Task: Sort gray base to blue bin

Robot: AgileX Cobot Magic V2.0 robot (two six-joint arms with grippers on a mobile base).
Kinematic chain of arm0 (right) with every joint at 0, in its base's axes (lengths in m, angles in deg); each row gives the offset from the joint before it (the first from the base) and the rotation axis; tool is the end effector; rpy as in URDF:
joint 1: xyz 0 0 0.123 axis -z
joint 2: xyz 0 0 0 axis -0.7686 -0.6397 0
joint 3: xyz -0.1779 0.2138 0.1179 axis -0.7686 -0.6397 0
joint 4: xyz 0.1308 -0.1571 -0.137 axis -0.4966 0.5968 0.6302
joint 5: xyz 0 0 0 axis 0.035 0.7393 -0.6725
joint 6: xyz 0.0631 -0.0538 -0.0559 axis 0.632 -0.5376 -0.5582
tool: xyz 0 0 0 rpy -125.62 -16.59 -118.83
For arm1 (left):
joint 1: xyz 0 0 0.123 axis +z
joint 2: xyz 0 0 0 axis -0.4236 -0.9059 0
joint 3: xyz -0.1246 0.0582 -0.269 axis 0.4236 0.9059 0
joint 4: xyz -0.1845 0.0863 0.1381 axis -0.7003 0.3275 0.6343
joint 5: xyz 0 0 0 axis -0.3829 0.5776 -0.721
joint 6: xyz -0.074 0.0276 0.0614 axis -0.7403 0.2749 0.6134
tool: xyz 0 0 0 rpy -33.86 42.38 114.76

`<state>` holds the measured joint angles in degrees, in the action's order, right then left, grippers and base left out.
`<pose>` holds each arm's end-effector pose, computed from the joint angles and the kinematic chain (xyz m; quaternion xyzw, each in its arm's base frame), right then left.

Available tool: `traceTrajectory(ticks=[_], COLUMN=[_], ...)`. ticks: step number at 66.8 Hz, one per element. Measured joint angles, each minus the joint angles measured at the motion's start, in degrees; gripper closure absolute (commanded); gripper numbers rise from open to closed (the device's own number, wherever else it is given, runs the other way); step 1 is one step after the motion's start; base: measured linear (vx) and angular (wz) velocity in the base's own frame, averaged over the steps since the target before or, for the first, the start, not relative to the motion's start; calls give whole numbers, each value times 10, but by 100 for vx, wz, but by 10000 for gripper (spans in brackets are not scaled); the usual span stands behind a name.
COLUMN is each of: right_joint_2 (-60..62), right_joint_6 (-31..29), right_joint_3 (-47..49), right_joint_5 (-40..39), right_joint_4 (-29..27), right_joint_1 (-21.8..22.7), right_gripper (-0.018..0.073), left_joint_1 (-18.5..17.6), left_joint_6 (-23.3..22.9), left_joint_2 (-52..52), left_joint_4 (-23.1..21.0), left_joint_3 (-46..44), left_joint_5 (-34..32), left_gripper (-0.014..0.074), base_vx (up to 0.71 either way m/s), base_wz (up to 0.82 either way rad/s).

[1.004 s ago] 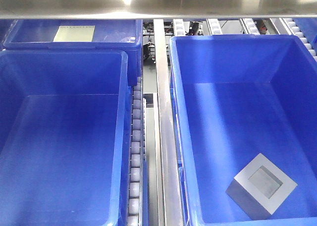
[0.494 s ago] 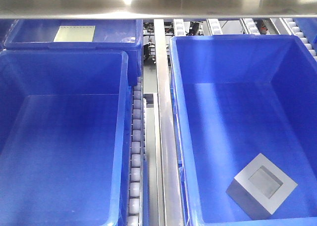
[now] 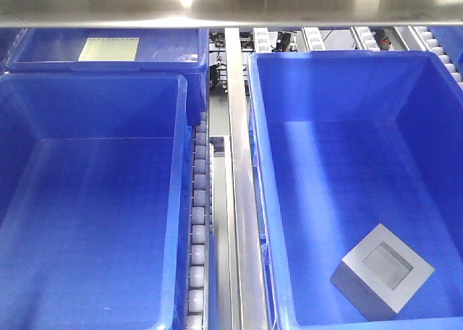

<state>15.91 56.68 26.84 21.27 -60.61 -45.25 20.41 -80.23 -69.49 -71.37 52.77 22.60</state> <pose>0.0421 -0.0034 0.1840 0.0406 0.7545 -0.0203 0.6547 0.0252 -0.0035 0.2555 0.0340 0.7078 -0.0333 0.7048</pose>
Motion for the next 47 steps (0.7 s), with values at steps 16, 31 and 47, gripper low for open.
traceTrajectory(ticks=[16, 31, 47], right_joint_2=[0, 0, 0], right_joint_6=[0, 0, 0], right_joint_3=[0, 0, 0], right_joint_5=[0, 0, 0], right_joint_4=[0, 0, 0], right_joint_1=[0, 0, 0], right_gripper=[564, 564, 564], left_joint_1=[87, 89, 89], left_joint_6=[0, 0, 0], left_joint_2=[0, 0, 0], left_joint_4=[20, 25, 25], left_joint_3=[79, 138, 141], left_joint_5=[-38, -96, -101], left_gripper=[604, 604, 604], base_vx=[0, 0, 0], base_wz=[0, 0, 0])
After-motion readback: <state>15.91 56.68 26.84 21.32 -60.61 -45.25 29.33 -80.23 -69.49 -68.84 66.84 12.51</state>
